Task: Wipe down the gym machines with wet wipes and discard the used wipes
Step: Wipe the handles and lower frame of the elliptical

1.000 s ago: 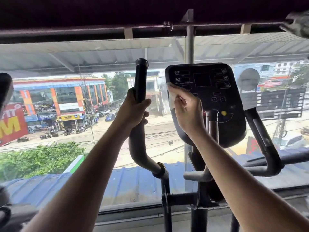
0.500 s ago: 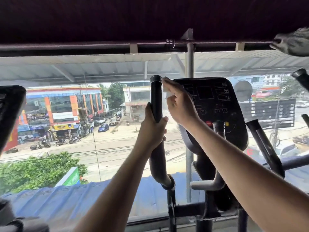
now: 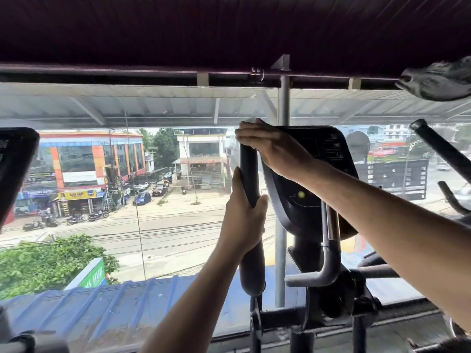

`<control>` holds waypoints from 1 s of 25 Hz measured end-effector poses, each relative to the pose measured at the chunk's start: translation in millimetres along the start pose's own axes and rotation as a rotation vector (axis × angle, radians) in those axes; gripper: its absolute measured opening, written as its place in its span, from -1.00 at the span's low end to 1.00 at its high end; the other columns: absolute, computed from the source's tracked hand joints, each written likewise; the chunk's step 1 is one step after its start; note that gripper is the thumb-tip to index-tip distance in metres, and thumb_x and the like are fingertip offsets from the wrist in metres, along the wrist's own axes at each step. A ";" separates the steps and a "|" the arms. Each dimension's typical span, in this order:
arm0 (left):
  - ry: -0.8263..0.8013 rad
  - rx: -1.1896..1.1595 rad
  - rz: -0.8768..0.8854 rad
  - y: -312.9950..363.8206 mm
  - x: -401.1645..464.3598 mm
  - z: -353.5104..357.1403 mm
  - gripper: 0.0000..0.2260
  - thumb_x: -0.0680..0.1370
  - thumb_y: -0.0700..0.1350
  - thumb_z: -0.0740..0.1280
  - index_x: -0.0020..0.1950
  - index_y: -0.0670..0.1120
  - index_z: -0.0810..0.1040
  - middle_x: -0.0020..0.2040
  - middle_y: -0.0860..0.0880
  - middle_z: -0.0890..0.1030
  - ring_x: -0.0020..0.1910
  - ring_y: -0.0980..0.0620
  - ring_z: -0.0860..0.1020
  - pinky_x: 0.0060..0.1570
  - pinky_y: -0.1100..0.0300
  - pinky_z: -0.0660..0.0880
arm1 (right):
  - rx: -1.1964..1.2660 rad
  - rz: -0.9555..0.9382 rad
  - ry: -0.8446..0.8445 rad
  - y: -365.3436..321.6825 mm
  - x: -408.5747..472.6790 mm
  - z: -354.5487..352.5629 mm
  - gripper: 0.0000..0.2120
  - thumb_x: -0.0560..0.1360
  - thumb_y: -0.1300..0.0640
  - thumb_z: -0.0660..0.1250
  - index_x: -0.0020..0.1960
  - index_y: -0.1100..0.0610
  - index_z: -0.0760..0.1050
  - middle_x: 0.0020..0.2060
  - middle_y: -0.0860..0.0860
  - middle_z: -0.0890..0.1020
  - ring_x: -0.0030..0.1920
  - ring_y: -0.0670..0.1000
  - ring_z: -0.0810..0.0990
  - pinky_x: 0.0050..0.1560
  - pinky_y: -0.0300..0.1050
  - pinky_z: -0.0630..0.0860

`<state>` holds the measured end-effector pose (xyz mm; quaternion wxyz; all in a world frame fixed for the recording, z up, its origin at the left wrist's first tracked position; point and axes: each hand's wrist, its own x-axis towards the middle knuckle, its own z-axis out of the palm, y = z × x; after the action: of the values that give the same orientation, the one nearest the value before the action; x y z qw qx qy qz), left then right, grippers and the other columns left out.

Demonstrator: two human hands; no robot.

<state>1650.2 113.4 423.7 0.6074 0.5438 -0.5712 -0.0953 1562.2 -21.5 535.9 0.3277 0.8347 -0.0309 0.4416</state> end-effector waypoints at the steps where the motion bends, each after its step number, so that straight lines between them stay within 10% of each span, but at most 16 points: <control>1: 0.001 0.012 0.005 -0.2 -2.0 0.3 -0.30 0.65 -0.08 0.31 0.68 0.08 0.00 -0.11 0.03 0.59 -0.37 0.13 0.59 -0.29 0.00 0.64 | -0.001 -0.039 -0.074 2.7 10.6 -2.6 -0.66 0.45 0.53 0.38 0.19 0.35 0.63 0.18 0.24 0.67 0.31 0.21 0.59 0.52 0.07 0.27; 8: 0.005 0.034 0.006 -0.5 -12.7 -0.7 -0.30 0.64 -0.04 0.30 0.67 0.14 -0.02 0.13 -0.10 0.62 -0.18 0.01 0.64 -0.12 -0.09 0.66 | 0.336 0.518 -0.556 -11.8 81.1 -38.9 -0.65 0.59 0.30 0.12 -0.13 0.14 0.66 -0.18 -0.05 0.67 -0.16 -0.12 0.62 -0.13 -0.24 0.53; 15: 0.013 -0.005 0.006 -10.5 -11.8 2.1 -0.30 0.60 0.04 0.29 0.64 0.26 -0.02 0.30 -0.22 0.59 0.15 -0.21 0.64 0.10 -0.21 0.63 | 0.970 1.193 -0.130 -9.8 46.0 -36.2 -0.75 0.60 0.36 0.17 -0.01 0.29 0.64 -0.15 0.22 0.69 -0.18 0.12 0.69 -0.23 -0.04 0.68; 18: 0.002 0.010 0.025 -15.0 -9.3 2.7 -0.30 0.57 0.08 0.27 0.61 0.30 -0.04 0.34 -0.26 0.56 0.24 -0.29 0.60 0.18 -0.27 0.59 | 0.809 1.074 0.088 -25.1 26.7 -28.7 -0.74 0.61 0.32 0.24 -0.12 0.17 0.67 -0.13 0.23 0.71 -0.08 0.15 0.72 -0.04 0.03 0.71; 21: 0.003 0.016 0.041 -20.0 -10.4 4.5 -0.27 0.56 0.11 0.26 0.61 0.31 -0.09 0.34 -0.23 0.57 0.21 -0.26 0.61 0.15 -0.25 0.60 | 0.427 0.774 0.175 -37.5 13.7 -24.7 -0.81 0.63 0.21 0.33 0.17 0.18 0.67 0.00 0.00 0.76 -0.01 -0.15 0.70 0.15 -0.08 0.63; 25: -0.037 -0.049 0.061 -29.8 -15.9 6.1 -0.23 0.64 0.00 0.30 0.66 0.25 -0.15 0.38 -0.27 0.51 0.02 -0.17 0.65 -0.26 0.17 0.61 | 0.222 0.430 0.152 -55.9 -3.7 -13.7 -0.76 0.62 0.24 0.33 0.24 0.16 0.66 0.08 -0.01 0.73 0.23 -0.03 0.64 0.27 -0.06 0.57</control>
<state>1655.2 110.1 389.9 0.6126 0.5091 -0.5961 -0.1005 1569.2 29.2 509.5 0.1341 0.8040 -0.1343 0.5634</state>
